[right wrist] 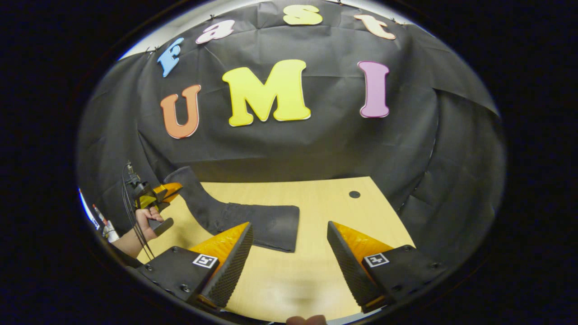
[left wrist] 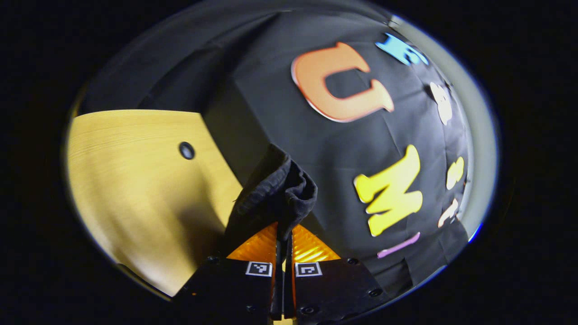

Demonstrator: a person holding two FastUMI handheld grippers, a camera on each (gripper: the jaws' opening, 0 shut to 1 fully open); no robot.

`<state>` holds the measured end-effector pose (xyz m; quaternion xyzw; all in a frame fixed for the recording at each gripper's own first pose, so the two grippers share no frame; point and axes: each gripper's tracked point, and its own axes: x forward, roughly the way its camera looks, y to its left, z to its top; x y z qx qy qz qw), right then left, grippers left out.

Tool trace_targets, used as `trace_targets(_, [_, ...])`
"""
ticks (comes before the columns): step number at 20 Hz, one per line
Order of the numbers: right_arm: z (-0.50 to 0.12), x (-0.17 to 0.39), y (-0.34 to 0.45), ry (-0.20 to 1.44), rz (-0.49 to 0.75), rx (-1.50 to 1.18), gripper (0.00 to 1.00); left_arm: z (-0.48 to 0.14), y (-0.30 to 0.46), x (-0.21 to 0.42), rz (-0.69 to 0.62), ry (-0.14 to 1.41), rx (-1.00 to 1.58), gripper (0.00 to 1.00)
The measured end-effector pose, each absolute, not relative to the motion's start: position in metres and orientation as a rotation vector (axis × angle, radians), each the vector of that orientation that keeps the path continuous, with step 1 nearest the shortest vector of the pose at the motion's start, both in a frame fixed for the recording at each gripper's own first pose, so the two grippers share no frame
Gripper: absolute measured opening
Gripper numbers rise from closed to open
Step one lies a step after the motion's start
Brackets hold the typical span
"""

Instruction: Grasp the waist and the cuffs of the jeans and fold them to make the two legs overlap; first hold the waist and fold one-third of the jeans toward the cuffs, then hold the cuffs and fold the remaining one-third in the same direction to finish folding.

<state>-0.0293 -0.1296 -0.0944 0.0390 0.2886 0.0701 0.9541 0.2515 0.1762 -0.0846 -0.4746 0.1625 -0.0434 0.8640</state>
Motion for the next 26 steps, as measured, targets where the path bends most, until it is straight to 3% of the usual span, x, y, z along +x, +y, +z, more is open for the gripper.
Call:
trace_targets(3, [-0.089,-0.044,-0.152,0.577,0.092,0.093,1.00,-0.079,0.110,0.249,-0.197,0.376,-0.904,0.04])
trace_targets(4, [-0.093,-0.049,-0.163,0.575,0.074,0.096,0.99,-0.084,0.090,0.249,-0.223,0.399,-0.875,0.00])
trace_targets(6, [-0.092,-0.056,-0.177,0.571,0.034,0.103,1.00,-0.101,0.057,0.252,-0.262,0.436,-0.807,0.05])
trace_targets(13, [-0.106,-0.078,-0.219,0.602,-0.074,0.124,0.99,-0.179,-0.024,0.234,-0.303,0.592,-0.600,0.05])
trace_targets(21, [-0.116,-0.079,-0.229,0.620,-0.098,0.135,0.99,-0.254,-0.051,0.210,-0.294,0.731,-0.477,0.07])
trace_targets(22, [-0.116,-0.078,-0.228,0.624,-0.095,0.135,0.99,-0.253,-0.051,0.213,-0.289,0.728,-0.498,0.11])
trace_targets(25, [-0.116,-0.075,-0.226,0.627,-0.081,0.132,0.99,-0.245,-0.059,0.210,-0.293,0.726,-0.486,0.39])
trace_targets(26, [-0.114,-0.075,-0.225,0.623,-0.077,0.132,0.99,-0.241,-0.064,0.208,-0.306,0.725,-0.474,0.45])
